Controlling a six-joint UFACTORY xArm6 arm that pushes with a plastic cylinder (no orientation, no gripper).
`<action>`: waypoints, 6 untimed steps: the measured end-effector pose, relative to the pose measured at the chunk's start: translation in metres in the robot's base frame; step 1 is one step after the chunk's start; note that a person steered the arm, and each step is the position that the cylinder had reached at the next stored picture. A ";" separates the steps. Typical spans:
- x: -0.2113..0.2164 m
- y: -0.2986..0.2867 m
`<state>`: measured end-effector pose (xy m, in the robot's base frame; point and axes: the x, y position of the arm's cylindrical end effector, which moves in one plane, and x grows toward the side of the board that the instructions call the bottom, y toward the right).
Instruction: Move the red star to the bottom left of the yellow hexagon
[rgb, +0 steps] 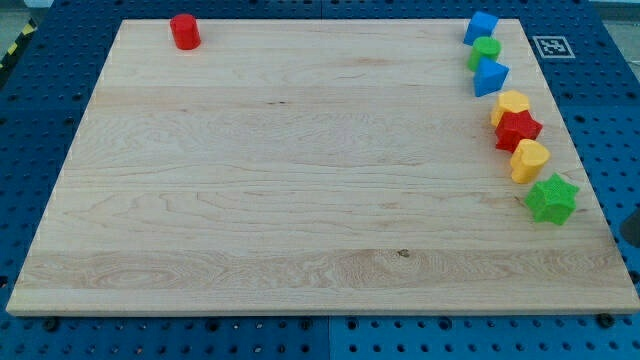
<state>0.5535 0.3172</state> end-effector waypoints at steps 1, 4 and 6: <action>-0.030 -0.003; -0.096 -0.023; -0.113 -0.051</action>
<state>0.4407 0.2663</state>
